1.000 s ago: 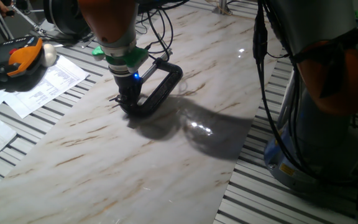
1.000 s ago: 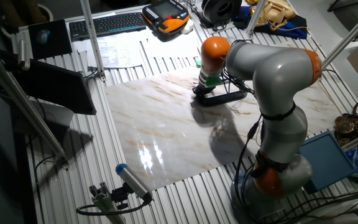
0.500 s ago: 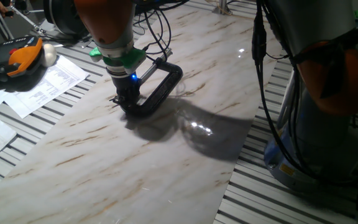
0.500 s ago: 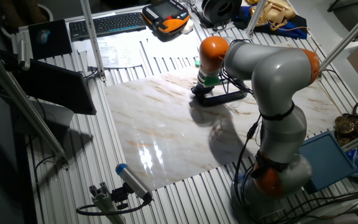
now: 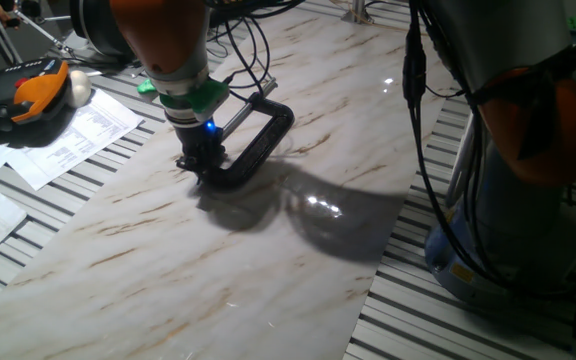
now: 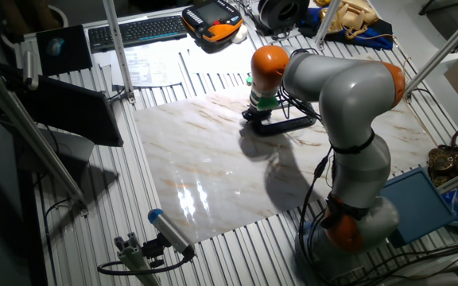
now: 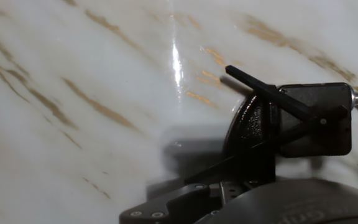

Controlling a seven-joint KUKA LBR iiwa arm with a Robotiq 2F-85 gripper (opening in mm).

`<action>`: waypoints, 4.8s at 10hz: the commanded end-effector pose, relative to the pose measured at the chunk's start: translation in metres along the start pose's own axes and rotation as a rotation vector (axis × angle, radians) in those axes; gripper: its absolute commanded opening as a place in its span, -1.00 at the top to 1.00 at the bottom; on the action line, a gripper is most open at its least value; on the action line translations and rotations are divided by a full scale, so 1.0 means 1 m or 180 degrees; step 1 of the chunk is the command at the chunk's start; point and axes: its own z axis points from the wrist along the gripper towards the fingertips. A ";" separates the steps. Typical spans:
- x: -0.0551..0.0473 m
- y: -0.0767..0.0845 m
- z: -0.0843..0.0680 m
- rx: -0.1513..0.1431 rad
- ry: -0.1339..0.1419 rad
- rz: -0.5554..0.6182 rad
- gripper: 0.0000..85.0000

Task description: Turn the hands of a clock

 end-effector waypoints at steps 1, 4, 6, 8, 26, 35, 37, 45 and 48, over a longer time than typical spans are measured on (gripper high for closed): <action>0.000 0.001 0.000 0.0000 0.0000 0.0004 1.00; -0.004 0.004 -0.003 0.0020 0.0009 0.0004 1.00; -0.006 0.005 -0.002 0.0020 0.0009 0.0004 1.00; -0.007 0.005 -0.001 0.0020 0.0009 0.0004 1.00; -0.020 0.000 -0.001 -0.0017 0.0035 0.0223 1.00; -0.024 -0.004 -0.001 -0.0096 0.0056 0.0520 1.00; -0.024 -0.004 -0.001 -0.0100 0.0062 0.0584 1.00; -0.026 -0.007 -0.004 -0.0061 0.0049 0.0750 1.00; -0.023 -0.008 -0.009 -0.0011 0.0061 0.0633 1.00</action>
